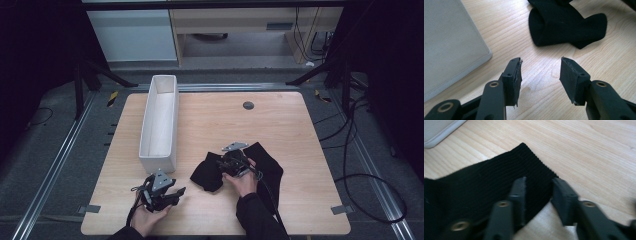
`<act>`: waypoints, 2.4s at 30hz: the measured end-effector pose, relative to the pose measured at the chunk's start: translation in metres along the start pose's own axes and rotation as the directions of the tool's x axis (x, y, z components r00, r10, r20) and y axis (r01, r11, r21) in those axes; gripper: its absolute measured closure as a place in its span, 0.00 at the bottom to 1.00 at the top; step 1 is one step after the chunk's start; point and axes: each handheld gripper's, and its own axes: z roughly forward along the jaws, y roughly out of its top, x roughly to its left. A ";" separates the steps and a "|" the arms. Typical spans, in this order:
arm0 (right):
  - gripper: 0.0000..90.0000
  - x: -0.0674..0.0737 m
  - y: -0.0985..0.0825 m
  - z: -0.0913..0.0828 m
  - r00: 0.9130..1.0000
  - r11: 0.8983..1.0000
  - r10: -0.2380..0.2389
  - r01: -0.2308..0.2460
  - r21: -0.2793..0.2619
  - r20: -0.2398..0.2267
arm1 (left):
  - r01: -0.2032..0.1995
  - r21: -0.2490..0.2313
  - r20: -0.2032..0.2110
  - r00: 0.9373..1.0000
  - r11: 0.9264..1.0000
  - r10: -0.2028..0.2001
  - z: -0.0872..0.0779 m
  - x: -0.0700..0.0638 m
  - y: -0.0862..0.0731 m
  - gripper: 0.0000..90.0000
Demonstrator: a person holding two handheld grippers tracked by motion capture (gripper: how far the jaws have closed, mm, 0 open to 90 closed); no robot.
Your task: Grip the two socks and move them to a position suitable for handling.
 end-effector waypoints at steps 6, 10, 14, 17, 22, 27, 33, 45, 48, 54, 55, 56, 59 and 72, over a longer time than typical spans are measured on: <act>0.95 0.007 -0.002 -0.005 1.000 1.000 0.003 -0.003 0.000 -0.010 | -0.001 0.000 0.000 1.000 1.000 0.001 0.000 0.000 0.000 0.56; 0.96 0.013 0.001 -0.018 0.999 0.997 -0.024 0.022 -0.070 -0.034 | 0.000 -0.001 0.000 1.000 1.000 0.000 0.000 0.000 0.000 0.56; 0.96 0.016 0.004 -0.037 0.995 0.988 -0.057 0.044 -0.150 -0.078 | -0.006 -0.009 0.003 1.000 1.000 0.006 0.000 -0.001 0.001 0.56; 0.96 0.018 0.005 -0.052 0.991 0.976 -0.081 0.057 -0.209 -0.109 | -0.007 -0.015 0.001 1.000 1.000 0.007 0.000 -0.002 0.002 0.56; 0.96 0.018 0.004 -0.074 0.984 0.959 -0.111 0.069 -0.276 -0.140 | -0.014 -0.024 0.004 1.000 1.000 0.014 0.001 -0.002 0.005 0.57; 0.96 0.014 -0.003 -0.090 0.981 0.956 -0.124 0.079 -0.282 -0.147 | -0.040 -0.036 0.002 0.999 0.999 0.040 0.005 -0.003 0.014 0.58; 0.95 0.008 -0.018 -0.105 0.978 0.957 -0.136 0.089 -0.276 -0.157 | -0.111 -0.042 -0.005 0.994 0.993 0.111 0.018 -0.013 0.036 0.60; 0.95 0.003 -0.021 -0.131 0.974 0.931 -0.156 0.088 -0.355 -0.167 | -0.147 0.045 0.009 0.989 0.988 0.146 0.082 -0.021 0.059 0.71; 0.95 0.004 -0.019 -0.134 0.973 0.925 -0.160 0.090 -0.369 -0.165 | -0.134 0.064 0.020 0.991 0.989 0.133 0.088 -0.017 0.058 0.79; 0.95 0.002 -0.017 -0.138 0.975 0.919 -0.158 0.087 -0.383 -0.159 | -0.145 0.082 0.021 0.989 0.986 0.144 0.085 -0.018 0.057 0.96; 0.95 0.001 -0.017 -0.140 0.975 0.917 -0.158 0.086 -0.390 -0.157 | -0.145 0.085 0.027 0.989 0.986 0.144 0.084 -0.019 0.057 0.97; 0.95 0.001 -0.016 -0.142 0.975 0.915 -0.158 0.085 -0.395 -0.156 | -0.148 0.085 0.031 0.989 0.985 0.146 0.081 -0.020 0.057 0.97; 0.95 0.001 -0.013 -0.149 0.975 0.905 -0.161 0.082 -0.418 -0.156 | -0.151 0.085 0.047 0.988 0.985 0.147 0.072 -0.023 0.056 0.97; 0.95 0.014 0.016 -0.161 0.968 0.843 -0.192 0.080 -0.532 -0.159 | -0.117 0.104 0.208 0.974 0.988 0.093 0.027 -0.038 0.034 0.96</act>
